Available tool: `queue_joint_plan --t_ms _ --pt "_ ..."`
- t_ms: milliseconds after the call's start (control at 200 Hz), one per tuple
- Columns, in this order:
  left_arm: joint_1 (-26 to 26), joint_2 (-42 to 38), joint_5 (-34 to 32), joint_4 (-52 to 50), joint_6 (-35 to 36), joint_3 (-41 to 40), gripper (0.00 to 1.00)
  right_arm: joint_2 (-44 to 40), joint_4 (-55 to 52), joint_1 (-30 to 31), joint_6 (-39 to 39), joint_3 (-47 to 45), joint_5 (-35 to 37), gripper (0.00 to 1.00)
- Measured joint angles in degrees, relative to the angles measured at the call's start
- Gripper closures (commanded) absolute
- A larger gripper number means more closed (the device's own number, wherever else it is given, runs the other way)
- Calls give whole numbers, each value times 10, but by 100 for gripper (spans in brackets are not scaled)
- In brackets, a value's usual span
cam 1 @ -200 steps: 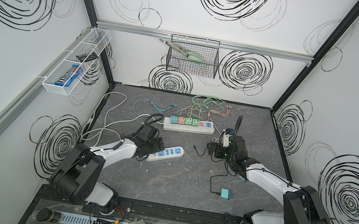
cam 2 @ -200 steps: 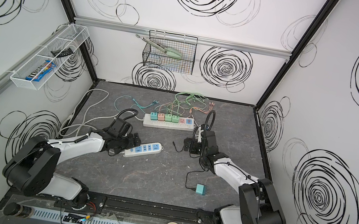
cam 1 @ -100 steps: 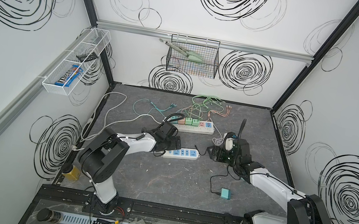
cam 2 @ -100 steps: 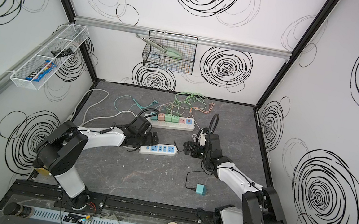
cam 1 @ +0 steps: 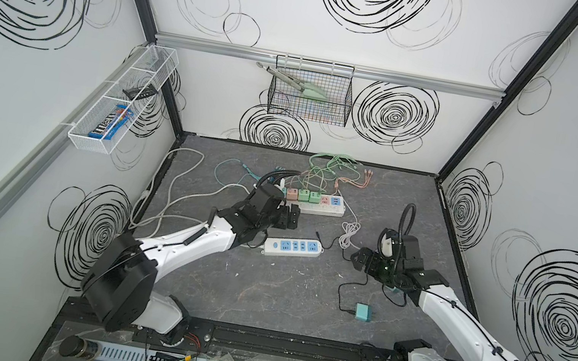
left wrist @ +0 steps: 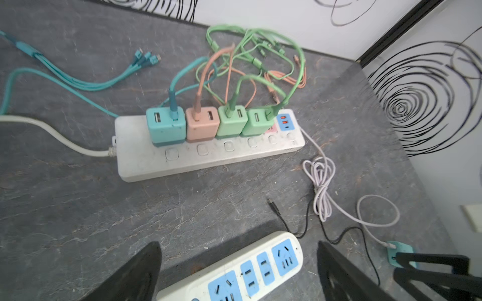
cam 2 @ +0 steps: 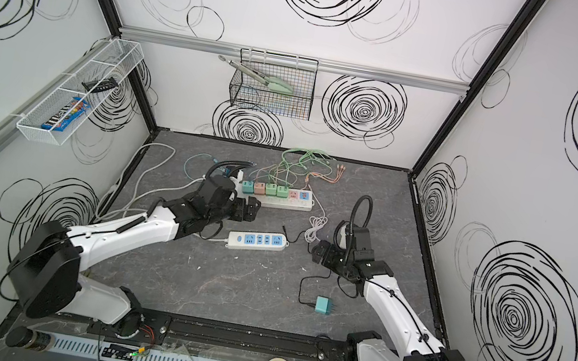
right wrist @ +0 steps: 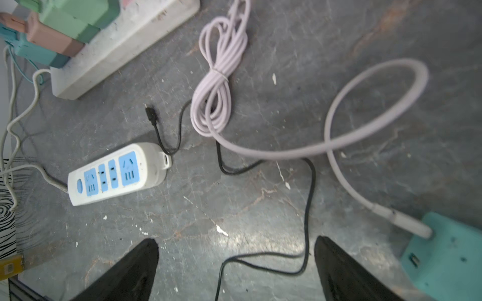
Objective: Insert plugs into power strip
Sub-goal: Move the socket to the center of the table, then move the plug to the middle-right of the table.
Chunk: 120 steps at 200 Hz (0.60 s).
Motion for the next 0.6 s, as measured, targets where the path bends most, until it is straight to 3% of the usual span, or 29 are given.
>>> queue_joint_plan --t_ms 205,600 --pt "0 -90 -12 -7 6 -50 4 -16 -97 25 28 0 -50 3" --pt "16 -181 -28 -15 -8 -111 4 -104 -236 193 168 -28 -61 3"
